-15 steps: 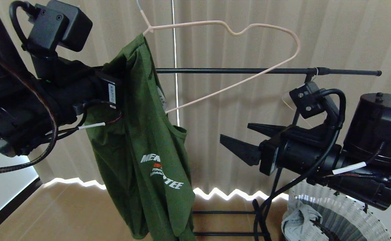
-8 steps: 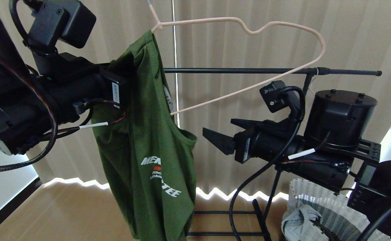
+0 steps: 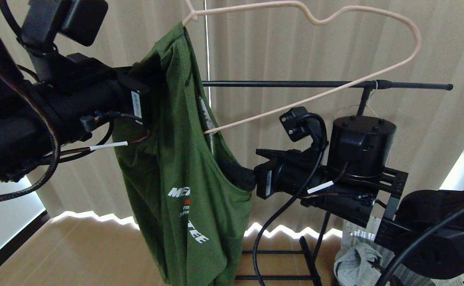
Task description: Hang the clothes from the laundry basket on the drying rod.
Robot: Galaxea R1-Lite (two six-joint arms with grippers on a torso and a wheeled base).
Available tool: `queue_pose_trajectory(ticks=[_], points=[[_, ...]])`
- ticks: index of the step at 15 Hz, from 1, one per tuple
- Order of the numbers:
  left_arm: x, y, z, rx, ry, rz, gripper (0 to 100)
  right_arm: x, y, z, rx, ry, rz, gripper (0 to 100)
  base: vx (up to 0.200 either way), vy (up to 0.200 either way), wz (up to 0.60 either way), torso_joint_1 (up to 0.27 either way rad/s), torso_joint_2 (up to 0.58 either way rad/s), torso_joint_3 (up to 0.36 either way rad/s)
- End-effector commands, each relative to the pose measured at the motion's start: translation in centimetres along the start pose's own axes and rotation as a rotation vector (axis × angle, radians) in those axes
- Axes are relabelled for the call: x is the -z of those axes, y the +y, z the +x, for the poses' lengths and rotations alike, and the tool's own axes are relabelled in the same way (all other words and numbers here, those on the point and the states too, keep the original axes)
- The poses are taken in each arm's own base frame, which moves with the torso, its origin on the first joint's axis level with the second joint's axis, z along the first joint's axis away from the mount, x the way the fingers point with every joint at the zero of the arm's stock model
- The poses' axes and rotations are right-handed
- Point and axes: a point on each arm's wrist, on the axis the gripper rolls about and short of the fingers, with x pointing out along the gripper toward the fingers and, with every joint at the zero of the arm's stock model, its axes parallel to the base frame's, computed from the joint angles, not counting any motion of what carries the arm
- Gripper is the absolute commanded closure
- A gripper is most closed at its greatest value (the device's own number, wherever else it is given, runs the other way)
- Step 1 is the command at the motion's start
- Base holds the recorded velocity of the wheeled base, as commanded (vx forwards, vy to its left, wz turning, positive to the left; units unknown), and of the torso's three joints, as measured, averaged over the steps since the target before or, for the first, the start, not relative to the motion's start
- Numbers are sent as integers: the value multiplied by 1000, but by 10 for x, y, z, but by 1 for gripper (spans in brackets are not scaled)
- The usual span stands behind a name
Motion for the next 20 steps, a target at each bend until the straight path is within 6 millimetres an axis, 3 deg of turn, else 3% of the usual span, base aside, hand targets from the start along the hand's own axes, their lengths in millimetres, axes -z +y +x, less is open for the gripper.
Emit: queue_pose_trajectory(ticks=[1,3,4,8,10,13,16,20], points=[[-7,2,0,-7,-24,-3,100,9,-1,3,5,31,1,0,0,0,0,0,0,0],[-10,3,0,-12,-34,-2,100,14,-2,0,13,46,3,0,0,0,0,0,0,0],[-9,4,1,-16,-29,0,100,15,-2,-3,16,49,3,100,0,0,0,0,0,0],[-1,8,3,-36,2,56,100,5,-10,-26,39,0,1,100,0,0,0,0,0,0],[14,20,1,-80,62,198,100,-12,-34,-45,122,-56,10,100,0,0,0,0,0,0],[26,23,-4,-88,106,262,100,-30,-58,-61,205,-123,0,100,0,0,0,0,0,0],[43,30,-8,-99,176,367,100,-40,-76,-66,266,-156,-33,100,0,0,0,0,0,0],[58,31,-13,-85,239,471,100,-45,-76,-67,268,-172,-36,100,0,0,0,0,0,0]])
